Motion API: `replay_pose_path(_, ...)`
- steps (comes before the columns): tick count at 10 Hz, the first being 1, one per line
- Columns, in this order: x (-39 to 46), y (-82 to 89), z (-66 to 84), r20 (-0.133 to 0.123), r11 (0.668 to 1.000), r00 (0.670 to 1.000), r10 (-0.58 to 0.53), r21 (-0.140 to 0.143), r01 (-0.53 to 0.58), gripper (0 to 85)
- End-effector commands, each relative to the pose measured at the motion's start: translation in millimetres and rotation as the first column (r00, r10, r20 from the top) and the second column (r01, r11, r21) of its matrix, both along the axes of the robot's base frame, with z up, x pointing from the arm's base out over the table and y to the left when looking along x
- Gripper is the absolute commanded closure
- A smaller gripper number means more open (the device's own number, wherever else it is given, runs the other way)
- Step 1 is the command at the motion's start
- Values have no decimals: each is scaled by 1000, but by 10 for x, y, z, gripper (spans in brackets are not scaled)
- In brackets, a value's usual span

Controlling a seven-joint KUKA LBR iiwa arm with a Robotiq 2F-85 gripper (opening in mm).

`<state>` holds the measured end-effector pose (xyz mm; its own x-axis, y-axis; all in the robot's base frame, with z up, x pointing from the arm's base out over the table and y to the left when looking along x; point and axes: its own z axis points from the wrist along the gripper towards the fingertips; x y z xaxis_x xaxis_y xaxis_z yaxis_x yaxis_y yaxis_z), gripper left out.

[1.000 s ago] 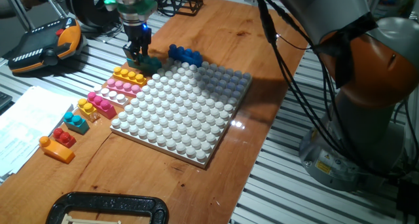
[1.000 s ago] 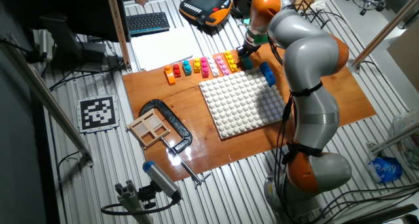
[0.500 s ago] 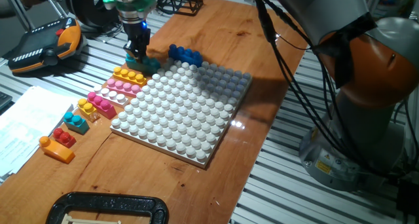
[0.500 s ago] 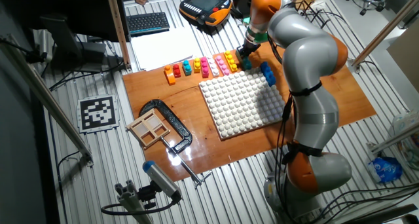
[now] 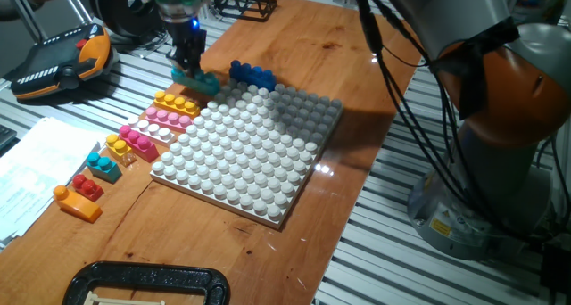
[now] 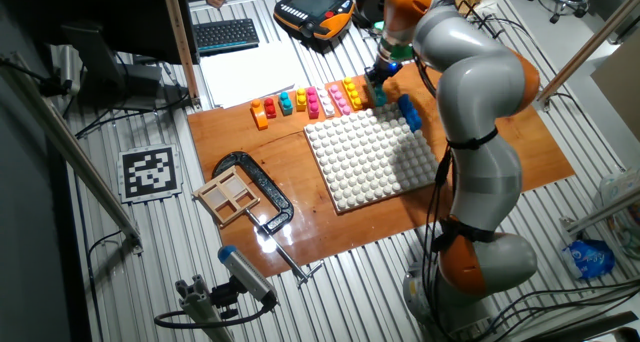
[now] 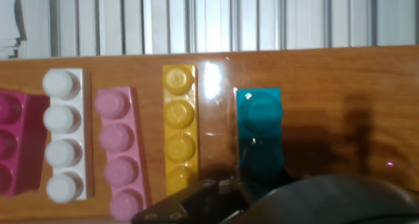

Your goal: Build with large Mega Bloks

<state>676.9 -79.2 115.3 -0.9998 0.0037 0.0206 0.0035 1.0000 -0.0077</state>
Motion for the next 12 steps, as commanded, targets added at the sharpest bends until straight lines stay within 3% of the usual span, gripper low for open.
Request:
replay_pose_path(1, -64, -14, 63, -5, 1000, 1000, 4, -11, -4, 850)
replay_pose_path(5, -275, -70, 134, -15, 999, 1000, 20, -27, -21, 850)
replay_pose_path(10, -284, -73, 130, -14, 1000, 1000, -2, -17, 2, 850)
replay_pose_path(12, -284, -73, 130, 16, 1000, 1000, 6, -17, -6, 850)
